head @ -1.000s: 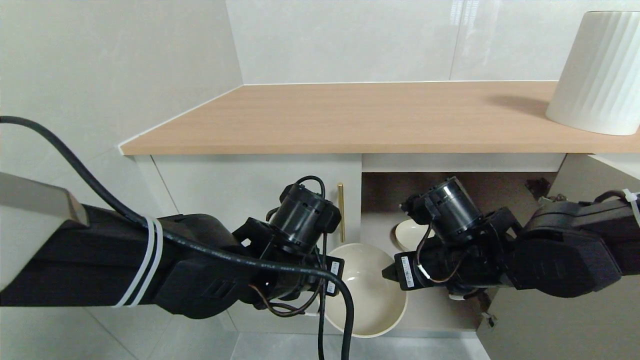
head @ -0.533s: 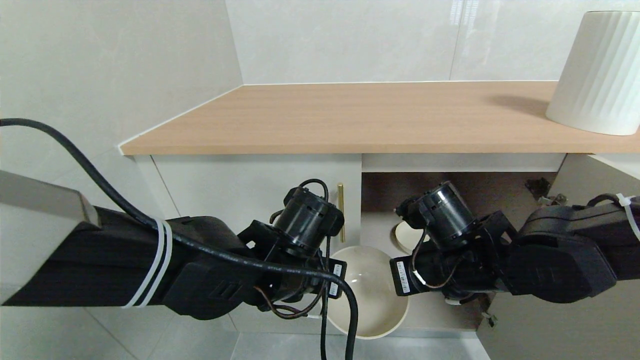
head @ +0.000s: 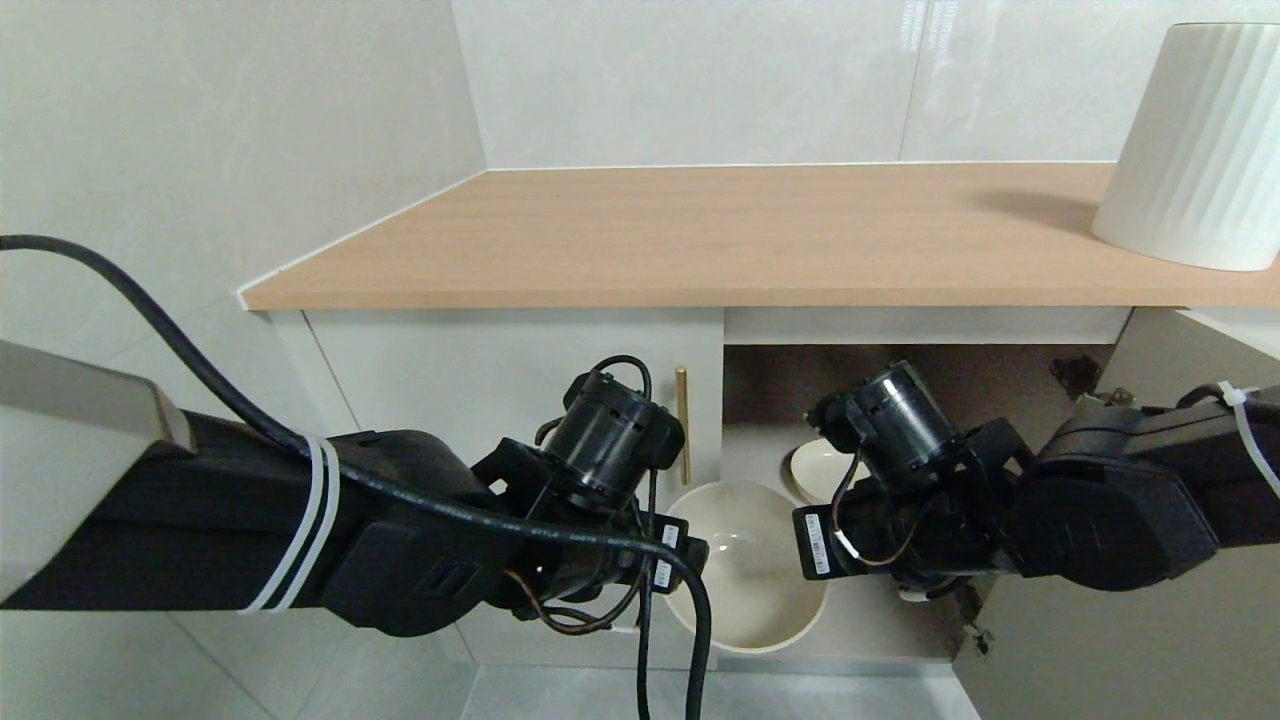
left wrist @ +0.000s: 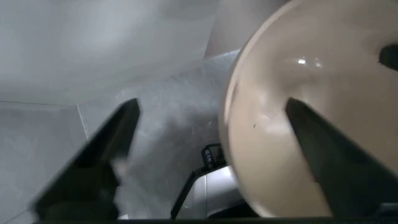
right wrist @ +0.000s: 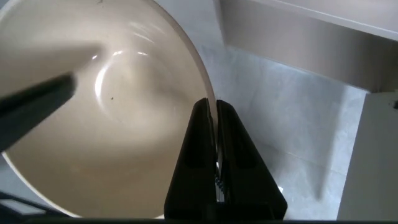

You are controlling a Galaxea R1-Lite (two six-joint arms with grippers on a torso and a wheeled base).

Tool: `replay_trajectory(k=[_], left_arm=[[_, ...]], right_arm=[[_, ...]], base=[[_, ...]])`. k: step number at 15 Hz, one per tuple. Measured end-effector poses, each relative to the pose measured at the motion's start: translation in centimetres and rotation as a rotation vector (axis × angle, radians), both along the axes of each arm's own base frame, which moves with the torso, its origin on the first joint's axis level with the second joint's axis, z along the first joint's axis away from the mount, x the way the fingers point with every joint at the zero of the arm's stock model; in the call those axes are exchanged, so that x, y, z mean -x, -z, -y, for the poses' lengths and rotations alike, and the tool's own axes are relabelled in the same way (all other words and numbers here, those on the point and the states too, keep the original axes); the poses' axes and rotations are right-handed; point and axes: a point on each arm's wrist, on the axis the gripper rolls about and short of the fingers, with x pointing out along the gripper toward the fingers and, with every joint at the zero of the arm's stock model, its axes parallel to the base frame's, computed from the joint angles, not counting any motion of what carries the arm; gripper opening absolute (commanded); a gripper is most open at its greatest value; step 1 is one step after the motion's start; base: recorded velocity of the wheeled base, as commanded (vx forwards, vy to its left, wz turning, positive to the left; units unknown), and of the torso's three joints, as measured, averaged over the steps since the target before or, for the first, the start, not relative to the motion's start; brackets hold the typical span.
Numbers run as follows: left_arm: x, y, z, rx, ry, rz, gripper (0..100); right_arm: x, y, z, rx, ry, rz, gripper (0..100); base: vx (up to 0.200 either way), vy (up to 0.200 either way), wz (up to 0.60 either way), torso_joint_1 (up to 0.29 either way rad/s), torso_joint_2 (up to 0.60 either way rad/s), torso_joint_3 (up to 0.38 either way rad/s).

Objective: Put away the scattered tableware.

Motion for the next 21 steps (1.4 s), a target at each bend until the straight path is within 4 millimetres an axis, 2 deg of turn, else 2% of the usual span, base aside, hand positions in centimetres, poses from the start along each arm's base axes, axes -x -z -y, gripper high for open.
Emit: replay_trajectory(k=[3, 6, 11, 16, 21], left_arm=[[0.0, -0.1, 0.0, 0.002, -0.001, 0.002, 100], [0.0, -0.1, -0.1, 0.003, -0.001, 0.003, 100], [0.0, -0.3, -0.2, 0.008, -0.004, 0.007, 100], [-0.1, -0.4, -0.3, 0.013, -0.008, 0.013, 100], [-0.2, -0.4, -0.3, 0.014, -0.009, 0.013, 100]], right_arm=[[-1.7, 0.2, 1.8, 0.000, 0.081, -0.009, 0], [-4.5, 0.5, 4.2, 0.012, 0.188, -0.021, 0], [-9.4, 2.1, 6.9, 0.026, 0.354, -0.028, 0], [-13.2, 3.6, 8.4, -0.008, 0.517, -0.024, 0], [-15.0, 4.8, 9.1, -0.007, 0.583, -0.038, 0]], base=[[0.000, 0.000, 0.00, 0.000, 0.00, 0.000], [0.000, 0.000, 0.00, 0.000, 0.00, 0.000], [0.000, 0.000, 0.00, 0.000, 0.00, 0.000], [0.000, 0.000, 0.00, 0.000, 0.00, 0.000], [0.000, 0.000, 0.00, 0.000, 0.00, 0.000]])
